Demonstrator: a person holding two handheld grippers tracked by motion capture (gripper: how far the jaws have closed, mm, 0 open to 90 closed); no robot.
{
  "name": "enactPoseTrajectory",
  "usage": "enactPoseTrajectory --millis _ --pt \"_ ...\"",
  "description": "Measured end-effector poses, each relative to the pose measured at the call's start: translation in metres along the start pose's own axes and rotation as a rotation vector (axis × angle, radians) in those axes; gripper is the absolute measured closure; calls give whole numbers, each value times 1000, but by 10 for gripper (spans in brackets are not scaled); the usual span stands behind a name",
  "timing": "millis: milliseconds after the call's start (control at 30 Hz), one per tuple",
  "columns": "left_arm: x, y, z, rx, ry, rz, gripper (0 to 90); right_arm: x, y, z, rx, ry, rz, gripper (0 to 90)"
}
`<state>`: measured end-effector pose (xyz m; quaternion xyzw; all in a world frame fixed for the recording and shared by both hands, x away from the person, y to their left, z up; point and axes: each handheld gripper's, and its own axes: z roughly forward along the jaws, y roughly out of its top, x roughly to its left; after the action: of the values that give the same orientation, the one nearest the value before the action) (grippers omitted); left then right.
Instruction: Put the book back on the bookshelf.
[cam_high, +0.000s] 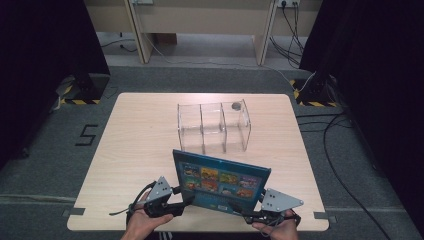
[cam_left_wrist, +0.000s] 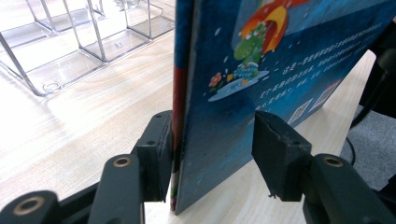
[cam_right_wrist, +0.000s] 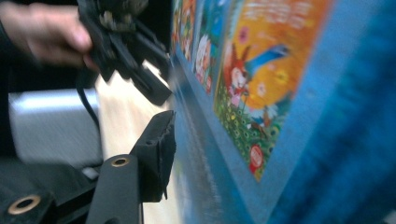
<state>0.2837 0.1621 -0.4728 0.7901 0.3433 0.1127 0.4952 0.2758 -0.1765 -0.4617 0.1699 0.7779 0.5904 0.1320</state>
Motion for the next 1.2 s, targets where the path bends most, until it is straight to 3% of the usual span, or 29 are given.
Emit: enactPoseTrajectory --millis 33,67,100,133,167,200,267,433,467,500,667,833,1000,1200 --pt "0 0 0 0 0 0 476 0 -1 0 2 -1 41 576" --pt "0 0 0 2 -4 -2 476 0 -1 0 2 -1 41 576" --pt "-1 0 0 2 -6 0 470 1 -3 0 -26 31 90 564" --pt "-1 0 0 7 -10 0 464 1 -4 2 -28 52 93 619" --pt "-2 -1 0 9 -12 0 452 3 -3 5 -12 59 63 674" --pt "-2 -1 0 9 -12 0 448 3 -3 5 -12 59 63 674" --pt "-1 0 1 6 -8 -5 447 5 -2 7 -47 75 48 775" --pt "5 -2 1 -2 -12 -53 440 8 -4 7 -69 80 15 825" --pt "6 -3 1 -1 -16 -60 442 9 -3 7 -69 71 5 825" --pt "8 -5 1 4 -21 -74 432 9 -2 7 -74 70 -34 827" --pt "13 -8 1 26 -15 -84 408 11 2 4 -69 41 -76 830" --pt "17 -11 0 58 -5 -88 399 5 2 -3 -93 12 -63 831" --pt "24 -17 3 135 61 -53 375 -4 2 -16 -113 -49 -46 831" --pt "27 -20 7 176 49 -53 353 -11 1 -25 -128 -99 -21 832"
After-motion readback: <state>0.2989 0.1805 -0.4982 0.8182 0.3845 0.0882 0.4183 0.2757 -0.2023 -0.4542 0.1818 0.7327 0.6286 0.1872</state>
